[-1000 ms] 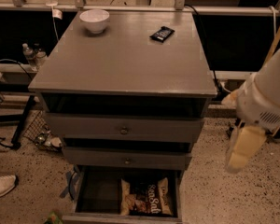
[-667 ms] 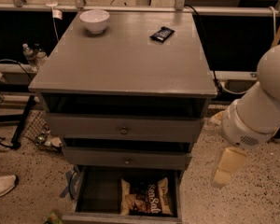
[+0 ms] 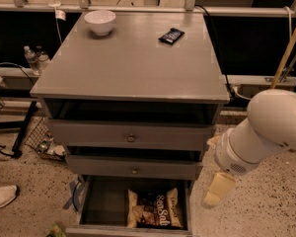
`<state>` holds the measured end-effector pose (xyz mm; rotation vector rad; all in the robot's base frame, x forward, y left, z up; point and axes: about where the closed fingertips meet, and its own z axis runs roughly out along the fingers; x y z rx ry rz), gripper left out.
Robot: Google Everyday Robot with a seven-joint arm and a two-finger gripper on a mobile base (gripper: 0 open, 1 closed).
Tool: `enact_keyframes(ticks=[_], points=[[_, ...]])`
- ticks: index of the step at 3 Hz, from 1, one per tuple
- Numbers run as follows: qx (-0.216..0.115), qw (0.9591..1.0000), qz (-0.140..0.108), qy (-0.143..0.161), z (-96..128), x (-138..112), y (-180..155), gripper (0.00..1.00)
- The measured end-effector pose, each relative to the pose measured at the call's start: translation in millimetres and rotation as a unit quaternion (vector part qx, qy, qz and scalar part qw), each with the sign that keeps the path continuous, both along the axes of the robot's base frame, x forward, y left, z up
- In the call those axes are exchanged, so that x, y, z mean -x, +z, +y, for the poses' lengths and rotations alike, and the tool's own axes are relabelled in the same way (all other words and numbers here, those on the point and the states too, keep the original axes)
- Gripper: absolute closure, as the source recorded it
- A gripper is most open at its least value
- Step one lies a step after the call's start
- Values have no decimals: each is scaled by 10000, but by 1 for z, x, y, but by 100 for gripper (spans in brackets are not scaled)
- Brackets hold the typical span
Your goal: Pick brown chip bag from bottom drawer and place on counter
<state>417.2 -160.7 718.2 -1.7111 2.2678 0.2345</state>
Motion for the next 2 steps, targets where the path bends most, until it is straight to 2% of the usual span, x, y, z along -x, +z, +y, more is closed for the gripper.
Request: enact_keyframes(ticks=[1, 2], points=[[-776, 9958, 475, -131, 13, 4, -78, 0], [-1225, 9893, 749, -264, 27, 1, -136, 0]])
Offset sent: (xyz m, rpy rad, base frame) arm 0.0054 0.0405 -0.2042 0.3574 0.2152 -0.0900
